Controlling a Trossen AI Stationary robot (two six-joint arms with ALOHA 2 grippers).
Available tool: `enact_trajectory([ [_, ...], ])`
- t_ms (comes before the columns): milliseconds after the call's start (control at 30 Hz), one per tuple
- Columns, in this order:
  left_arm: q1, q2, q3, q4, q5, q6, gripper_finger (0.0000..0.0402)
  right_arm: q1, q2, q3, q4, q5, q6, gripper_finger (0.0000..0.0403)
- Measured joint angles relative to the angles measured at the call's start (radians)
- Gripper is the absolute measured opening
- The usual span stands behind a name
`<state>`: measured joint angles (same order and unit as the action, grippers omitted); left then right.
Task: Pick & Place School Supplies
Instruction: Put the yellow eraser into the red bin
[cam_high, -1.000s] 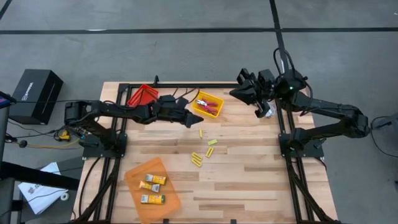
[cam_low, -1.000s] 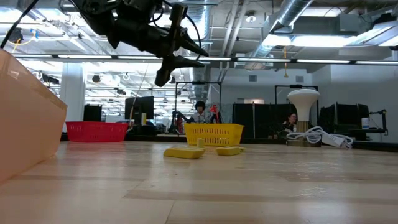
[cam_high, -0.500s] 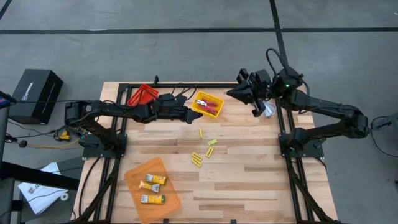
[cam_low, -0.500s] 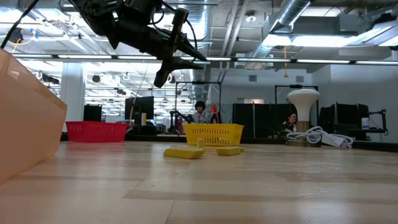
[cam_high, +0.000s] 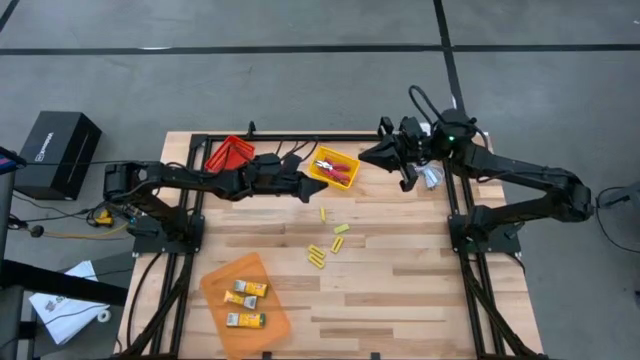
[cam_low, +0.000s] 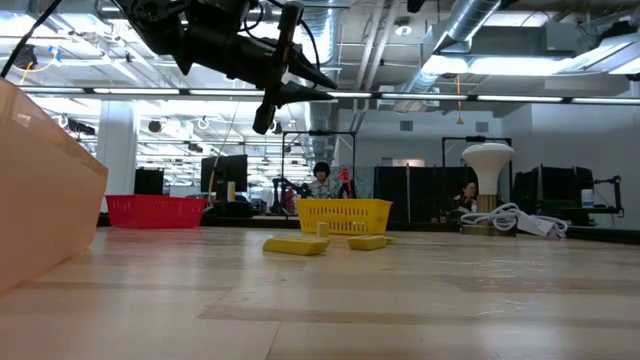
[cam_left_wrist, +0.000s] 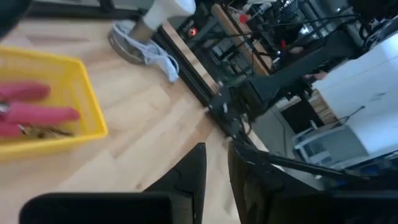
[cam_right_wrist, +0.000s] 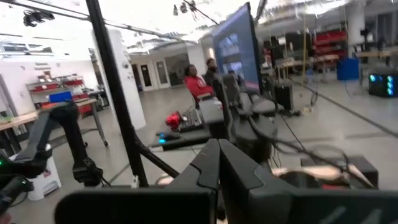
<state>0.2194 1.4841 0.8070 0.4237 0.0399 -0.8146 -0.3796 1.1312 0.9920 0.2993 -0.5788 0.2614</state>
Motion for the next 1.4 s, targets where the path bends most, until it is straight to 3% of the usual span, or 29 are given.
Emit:
enact_trajectory([
  [533,0.063,0.000,0.000,0.013,-0.035,0.069,0.0035,-0.087,0.120,-0.001,0.044,-0.053,0.017,0.0000],
  [800,0.063,0.000,0.000,0.016,-0.036,0.051,0.0032,-0.114,0.119,0.000,0.106,-0.054,0.079,0.0000],
  [1400,0.063,0.000,0.000,0.022,-0.036,0.103,0.0025,-0.115,0.119,0.000,0.103,-0.076,0.046,0.0000],
])
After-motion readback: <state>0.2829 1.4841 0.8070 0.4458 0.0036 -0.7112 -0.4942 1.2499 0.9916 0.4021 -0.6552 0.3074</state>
